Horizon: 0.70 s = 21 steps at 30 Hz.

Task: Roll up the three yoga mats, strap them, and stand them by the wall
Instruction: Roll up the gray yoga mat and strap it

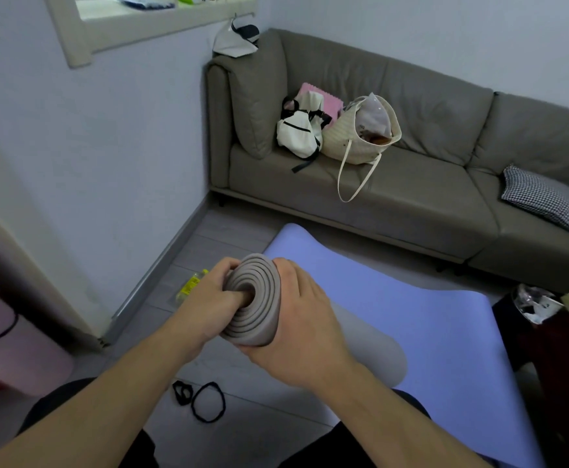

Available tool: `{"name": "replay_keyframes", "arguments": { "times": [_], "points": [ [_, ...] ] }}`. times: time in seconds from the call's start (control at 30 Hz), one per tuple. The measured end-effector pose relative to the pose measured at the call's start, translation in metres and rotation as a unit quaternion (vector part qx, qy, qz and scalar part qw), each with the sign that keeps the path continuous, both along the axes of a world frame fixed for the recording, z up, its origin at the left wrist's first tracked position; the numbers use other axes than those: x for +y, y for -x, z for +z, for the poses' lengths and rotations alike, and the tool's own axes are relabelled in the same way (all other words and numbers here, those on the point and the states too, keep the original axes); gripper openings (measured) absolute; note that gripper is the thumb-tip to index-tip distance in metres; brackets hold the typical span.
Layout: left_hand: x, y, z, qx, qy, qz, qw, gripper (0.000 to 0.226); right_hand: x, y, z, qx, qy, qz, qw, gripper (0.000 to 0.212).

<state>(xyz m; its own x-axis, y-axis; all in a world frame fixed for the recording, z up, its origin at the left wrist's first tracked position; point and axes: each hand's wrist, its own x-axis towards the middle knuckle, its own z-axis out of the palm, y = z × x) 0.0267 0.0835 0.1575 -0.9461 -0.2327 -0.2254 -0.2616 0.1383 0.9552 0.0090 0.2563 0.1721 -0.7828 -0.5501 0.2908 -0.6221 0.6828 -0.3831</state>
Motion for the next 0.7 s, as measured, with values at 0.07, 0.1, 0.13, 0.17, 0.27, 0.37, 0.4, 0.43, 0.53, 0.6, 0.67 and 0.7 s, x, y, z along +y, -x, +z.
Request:
{"name": "replay_keyframes", "arguments": {
  "times": [0.07,0.1,0.13,0.17,0.27,0.37,0.4,0.43,0.53,0.6,0.67,0.7],
  "points": [
    [-0.002,0.0,-0.003,0.001,-0.004,-0.004,1.0,0.03,-0.003,-0.001,-0.002,-0.005,-0.01,-0.003,1.0,0.105],
    [-0.003,-0.001,-0.004,0.0,-0.005,-0.006,1.0,0.031,-0.004,-0.001,-0.003,-0.007,-0.018,-0.003,1.0,0.106],
    [-0.004,-0.001,-0.005,-0.002,-0.007,-0.007,1.0,0.032,-0.005,-0.001,-0.003,-0.007,-0.024,-0.004,1.0,0.106],
    [-0.005,-0.001,-0.007,-0.005,-0.009,-0.008,1.0,0.032,-0.006,-0.001,-0.004,-0.007,-0.03,-0.005,1.0,0.106],
    [-0.01,-0.001,-0.014,-0.009,-0.01,-0.016,1.0,0.034,-0.011,-0.002,-0.005,0.0,-0.042,-0.002,0.999,0.103],
    [-0.014,0.002,-0.025,-0.014,-0.021,-0.026,0.999,0.035,-0.012,-0.002,-0.009,0.004,-0.059,0.008,0.998,0.1],
    [-0.015,0.005,-0.029,-0.019,-0.027,-0.031,0.999,0.035,-0.012,-0.001,-0.01,0.007,-0.073,0.01,0.997,0.098],
    [-0.016,0.007,-0.034,-0.022,-0.032,-0.035,0.999,0.035,-0.013,0.002,-0.01,0.013,-0.092,0.011,0.996,0.095],
    [-0.021,0.014,-0.055,-0.03,-0.052,-0.054,0.997,0.045,-0.022,0.016,-0.016,0.013,-0.173,0.03,0.984,0.089],
    [-0.025,0.021,-0.068,-0.028,-0.071,-0.076,0.994,0.05,-0.026,0.025,-0.023,-0.033,-0.184,0.048,0.981,0.096],
    [-0.034,0.03,-0.09,-0.037,-0.087,-0.104,0.99,0.053,-0.032,0.032,-0.04,-0.083,-0.179,0.068,0.978,0.115],
    [-0.037,0.035,-0.096,-0.041,-0.094,-0.12,0.988,0.054,-0.033,0.035,-0.045,-0.093,-0.181,0.072,0.977,0.124]
  ]
}}
